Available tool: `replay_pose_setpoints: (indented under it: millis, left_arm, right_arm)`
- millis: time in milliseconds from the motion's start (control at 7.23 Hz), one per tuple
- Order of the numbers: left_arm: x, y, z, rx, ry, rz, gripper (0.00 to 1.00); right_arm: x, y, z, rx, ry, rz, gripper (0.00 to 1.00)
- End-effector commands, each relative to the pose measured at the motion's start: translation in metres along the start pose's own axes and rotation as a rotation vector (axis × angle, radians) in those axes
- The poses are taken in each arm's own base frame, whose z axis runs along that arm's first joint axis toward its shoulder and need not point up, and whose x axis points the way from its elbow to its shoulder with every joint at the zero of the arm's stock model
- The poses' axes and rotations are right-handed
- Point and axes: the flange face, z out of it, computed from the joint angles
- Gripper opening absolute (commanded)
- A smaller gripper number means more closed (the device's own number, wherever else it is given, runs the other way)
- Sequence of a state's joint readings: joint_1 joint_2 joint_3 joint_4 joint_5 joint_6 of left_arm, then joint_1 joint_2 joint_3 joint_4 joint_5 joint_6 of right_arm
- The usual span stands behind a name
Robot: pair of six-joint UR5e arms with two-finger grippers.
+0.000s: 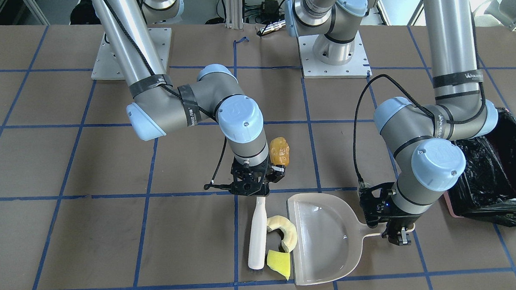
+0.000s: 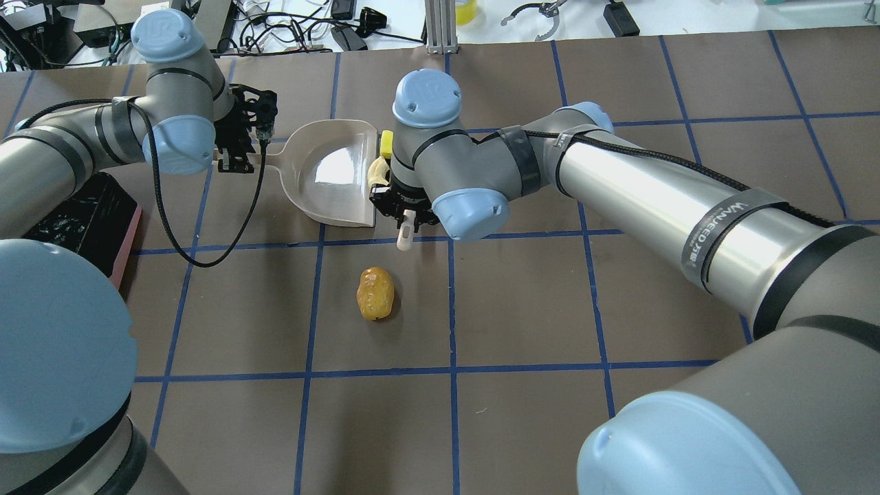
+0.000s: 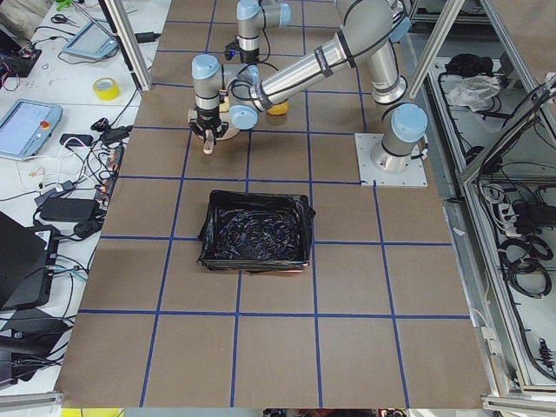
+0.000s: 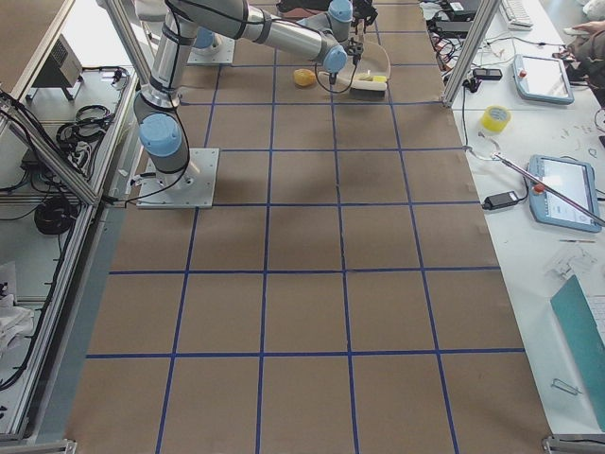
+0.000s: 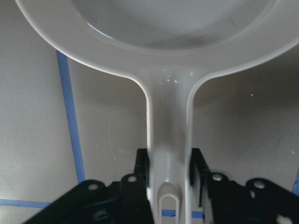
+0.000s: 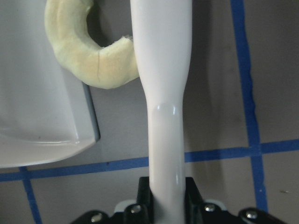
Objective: Sweep and dump trash into bin
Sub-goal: 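Sweep the curled piece and yellow sponge into the dustpan with the brush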
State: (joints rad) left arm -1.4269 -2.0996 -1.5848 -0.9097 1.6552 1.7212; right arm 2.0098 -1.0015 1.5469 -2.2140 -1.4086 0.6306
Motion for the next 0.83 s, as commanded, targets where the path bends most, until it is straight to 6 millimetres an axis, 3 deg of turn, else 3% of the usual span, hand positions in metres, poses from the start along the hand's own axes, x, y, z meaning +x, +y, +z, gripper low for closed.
replay_pose_setpoints:
  millis: [0,138,415,553,692]
  left_arm:
    - [0.000,0.000,-0.001,0.000,-0.001,-0.002,0.00]
    - [0.000,-0.001,-0.001,0.000,-0.003,-0.001,0.00]
    - [0.000,0.000,-0.001,0.000,-0.003,-0.001,0.00]
    - [0.000,0.000,-0.002,-0.001,-0.004,-0.001,0.00]
    - [0.000,-0.001,-0.003,-0.001,-0.004,0.001,0.00]
  right_arm:
    - [-0.041,0.014,0.001,0.020,-0.030,0.029,0.00]
    - [-0.057,0.018,0.012,0.015,-0.030,0.048,0.00]
    - [-0.095,0.040,0.007,0.028,-0.057,0.069,0.00]
    - [-0.104,0.051,0.001,0.029,-0.060,0.071,0.00]
    - [-0.097,0.047,-0.008,0.029,-0.049,0.064,0.00]
